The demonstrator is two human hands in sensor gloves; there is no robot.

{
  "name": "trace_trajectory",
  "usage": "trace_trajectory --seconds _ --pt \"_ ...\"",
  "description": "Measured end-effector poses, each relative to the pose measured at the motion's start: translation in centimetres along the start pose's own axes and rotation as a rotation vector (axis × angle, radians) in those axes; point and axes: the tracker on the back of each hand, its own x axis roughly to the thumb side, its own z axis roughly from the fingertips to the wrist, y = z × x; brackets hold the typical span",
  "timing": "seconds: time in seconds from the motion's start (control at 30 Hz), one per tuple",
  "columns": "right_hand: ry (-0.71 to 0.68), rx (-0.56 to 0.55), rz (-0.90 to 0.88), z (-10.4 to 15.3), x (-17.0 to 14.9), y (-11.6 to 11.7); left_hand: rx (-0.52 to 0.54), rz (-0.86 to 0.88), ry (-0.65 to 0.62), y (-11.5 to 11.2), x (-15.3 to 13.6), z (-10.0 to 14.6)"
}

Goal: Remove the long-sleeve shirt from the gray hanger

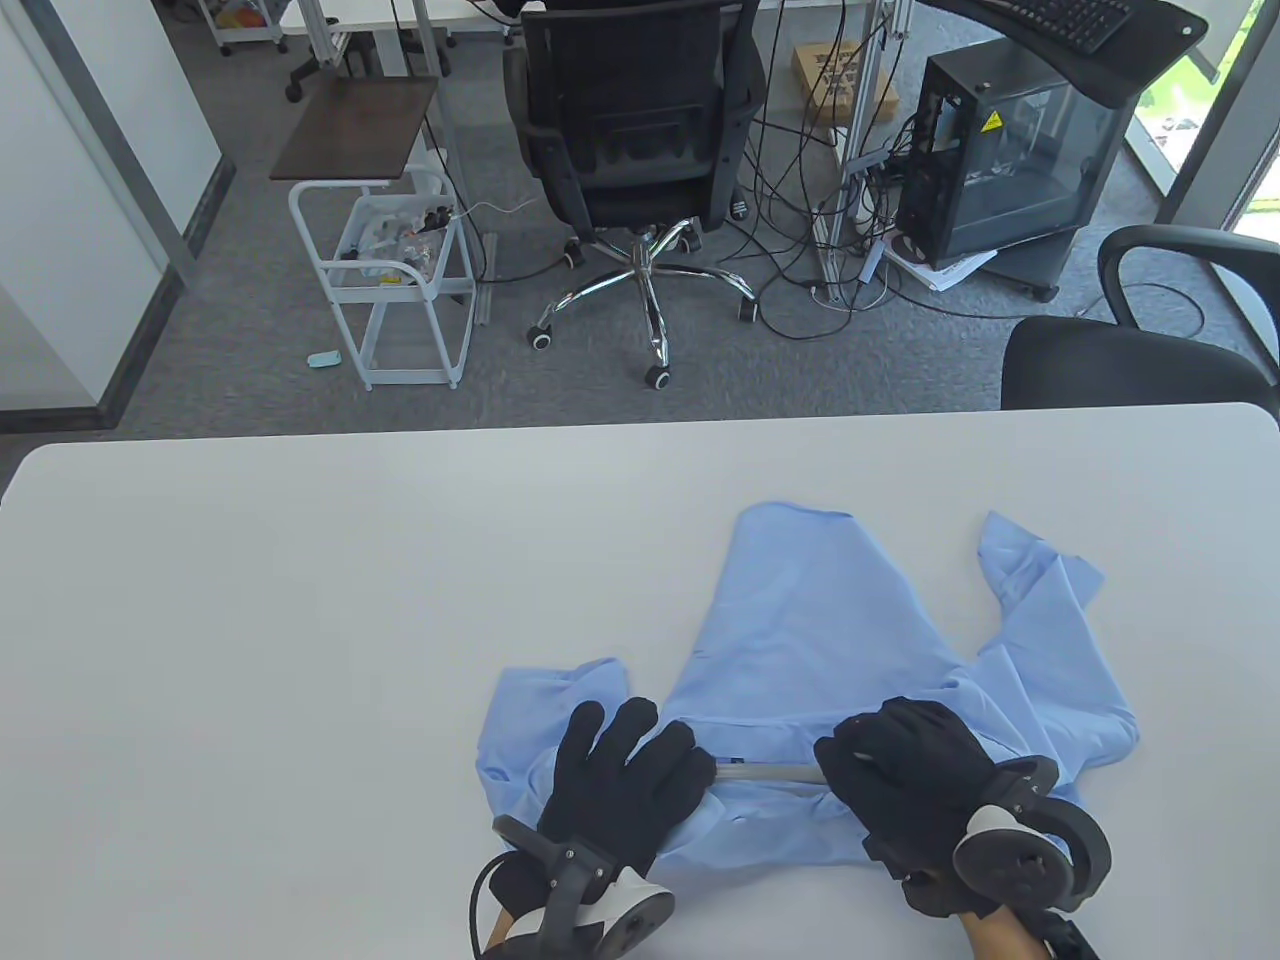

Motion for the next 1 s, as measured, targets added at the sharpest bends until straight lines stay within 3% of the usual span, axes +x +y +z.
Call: trace_trajectory --seconds 0.63,1.0 --pt "0.023 -0.021 0.007 0.0 -0.9 -0.5 0.011 -0.033 0.028 0.0 -0.9 0.0" --pt "0.041 -0.035 0.012 0.0 -1.7 -0.9 -0.026 -0.104 0.114 -0.4 -1.8 -0.1"
